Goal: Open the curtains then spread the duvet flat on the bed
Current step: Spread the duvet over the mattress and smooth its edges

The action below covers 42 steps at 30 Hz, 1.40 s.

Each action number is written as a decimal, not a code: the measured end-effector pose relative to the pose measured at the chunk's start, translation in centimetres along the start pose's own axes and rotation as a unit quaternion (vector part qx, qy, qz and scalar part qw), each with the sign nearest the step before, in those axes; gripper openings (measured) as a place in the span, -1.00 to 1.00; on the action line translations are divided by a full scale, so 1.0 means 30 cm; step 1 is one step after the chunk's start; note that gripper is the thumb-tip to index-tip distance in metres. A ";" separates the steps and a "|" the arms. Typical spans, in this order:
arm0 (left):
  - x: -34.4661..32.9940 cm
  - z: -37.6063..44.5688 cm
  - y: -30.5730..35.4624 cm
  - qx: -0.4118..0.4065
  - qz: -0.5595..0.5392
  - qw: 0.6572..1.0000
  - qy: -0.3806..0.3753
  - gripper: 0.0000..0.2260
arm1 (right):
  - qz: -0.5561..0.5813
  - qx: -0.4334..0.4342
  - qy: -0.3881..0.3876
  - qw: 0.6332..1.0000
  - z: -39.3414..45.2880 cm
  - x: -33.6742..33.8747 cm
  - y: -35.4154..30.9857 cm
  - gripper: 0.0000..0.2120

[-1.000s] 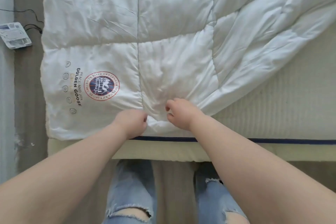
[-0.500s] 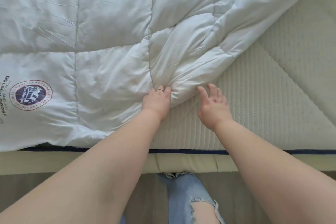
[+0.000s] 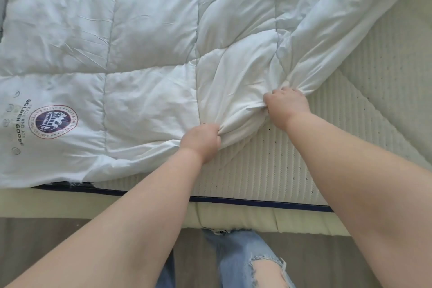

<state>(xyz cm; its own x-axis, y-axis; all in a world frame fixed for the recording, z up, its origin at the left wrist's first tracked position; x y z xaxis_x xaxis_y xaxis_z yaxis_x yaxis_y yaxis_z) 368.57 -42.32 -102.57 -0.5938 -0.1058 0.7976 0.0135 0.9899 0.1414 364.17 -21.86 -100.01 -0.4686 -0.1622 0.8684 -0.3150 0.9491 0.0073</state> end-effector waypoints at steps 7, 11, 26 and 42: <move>-0.092 -0.082 -0.006 -0.075 0.151 0.986 0.010 -0.37 | 0.064 0.011 -0.070 0.995 -0.173 -0.152 -0.085 -0.81; -0.165 -0.153 -0.035 -0.093 0.188 0.977 -0.040 -0.64 | 0.124 -0.028 -0.083 0.988 -0.272 -0.229 -0.174 -0.78; -0.298 -0.260 -0.026 -0.163 0.303 0.922 -0.179 -0.69 | 0.122 0.038 -0.264 0.956 -0.381 -0.432 -0.401 -0.64; -0.433 -0.164 0.000 -0.047 0.322 0.916 -0.233 -0.41 | 0.094 0.092 -0.262 0.956 -0.283 -0.549 -0.425 -0.53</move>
<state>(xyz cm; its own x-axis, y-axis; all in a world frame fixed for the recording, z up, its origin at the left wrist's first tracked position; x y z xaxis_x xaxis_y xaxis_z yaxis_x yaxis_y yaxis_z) 380.25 -41.43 -110.05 -0.7175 0.5711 0.3988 0.5381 0.8180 -0.2034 382.90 -28.99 -110.18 -0.8656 -0.1520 0.4771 -0.3012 0.9192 -0.2537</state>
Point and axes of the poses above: each hand's wrist, its own z-axis towards the middle knuckle, its own x-axis out of the back of the hand, y = z × x, the point moved 10 cm from there along z, towards the middle knuckle, and after that the axes turned 13 degrees about x, right-handed, at the moved point
